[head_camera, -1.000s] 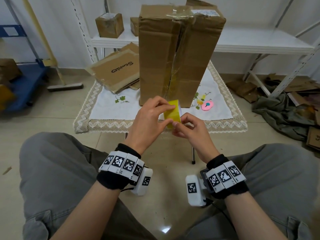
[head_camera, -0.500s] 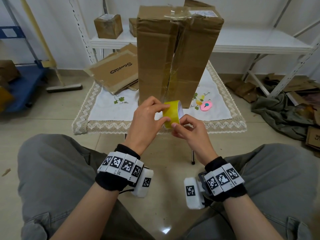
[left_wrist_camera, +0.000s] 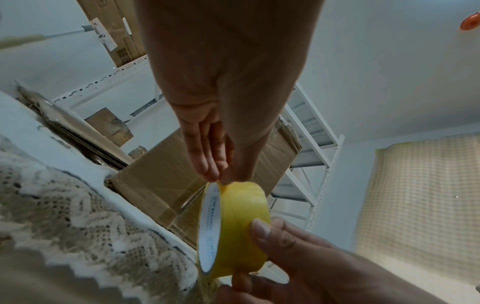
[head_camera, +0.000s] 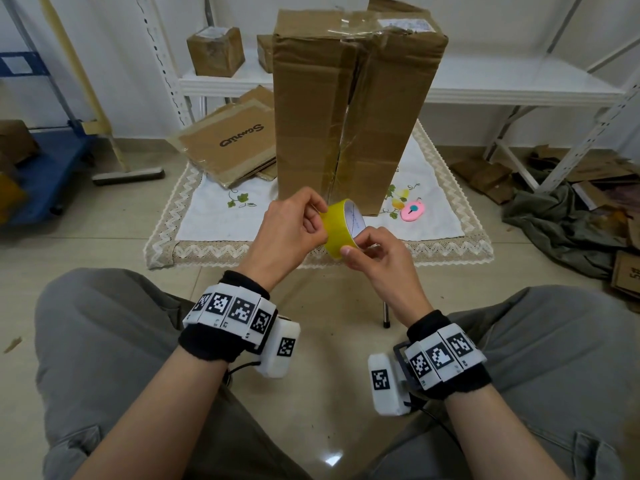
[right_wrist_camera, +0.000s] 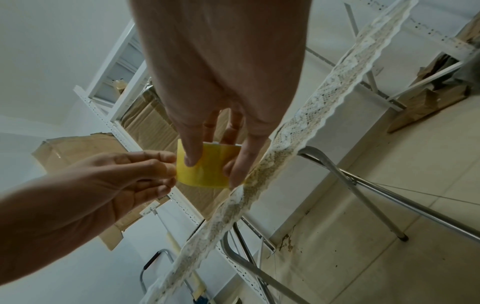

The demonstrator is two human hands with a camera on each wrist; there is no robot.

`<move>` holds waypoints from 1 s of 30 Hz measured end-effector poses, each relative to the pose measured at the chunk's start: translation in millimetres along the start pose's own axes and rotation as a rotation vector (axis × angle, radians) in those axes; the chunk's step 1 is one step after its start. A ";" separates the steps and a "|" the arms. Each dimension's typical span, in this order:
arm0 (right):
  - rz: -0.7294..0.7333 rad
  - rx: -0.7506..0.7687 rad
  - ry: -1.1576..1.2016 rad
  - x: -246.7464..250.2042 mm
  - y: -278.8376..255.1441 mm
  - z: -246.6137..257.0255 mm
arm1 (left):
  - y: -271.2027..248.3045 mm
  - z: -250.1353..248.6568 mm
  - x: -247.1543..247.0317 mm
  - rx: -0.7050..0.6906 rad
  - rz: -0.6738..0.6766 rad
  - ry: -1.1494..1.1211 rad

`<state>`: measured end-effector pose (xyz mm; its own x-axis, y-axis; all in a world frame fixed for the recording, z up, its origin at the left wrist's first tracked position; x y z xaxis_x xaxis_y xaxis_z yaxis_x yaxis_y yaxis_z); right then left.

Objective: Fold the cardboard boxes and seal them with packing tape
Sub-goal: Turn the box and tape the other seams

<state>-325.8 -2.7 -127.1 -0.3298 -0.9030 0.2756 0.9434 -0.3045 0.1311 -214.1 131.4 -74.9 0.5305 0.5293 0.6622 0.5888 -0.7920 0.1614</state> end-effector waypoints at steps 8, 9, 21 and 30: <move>-0.064 -0.008 -0.098 -1.9 4.2 3.4 | -2.2 -8.7 -6.0 -0.014 -0.026 0.018; -0.072 -0.012 -0.098 -2.8 4.8 3.4 | -2.0 -8.7 -6.3 -0.008 -0.051 0.029; 0.031 -0.008 -0.079 -0.2 7.0 11.9 | 7.8 -17.2 11.2 0.119 -0.097 -0.054; -0.097 0.012 -0.423 14.7 3.5 46.9 | 12.5 -48.1 48.2 -0.032 -0.205 0.004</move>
<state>-329.0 -2.8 -77.9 -0.4041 -0.6659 0.6271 0.9079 -0.3758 0.1860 -210.5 132.4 -5.8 0.3993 0.6791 0.6159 0.6642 -0.6773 0.3162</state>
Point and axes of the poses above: each hand's wrist, its own y-axis towards the middle knuckle, its own x-axis out of the back of the hand, z = x × y, the point moved 3 cm from there along y, towards the middle knuckle, and after that the axes turned 15 degrees about z, right-handed, at the moved point
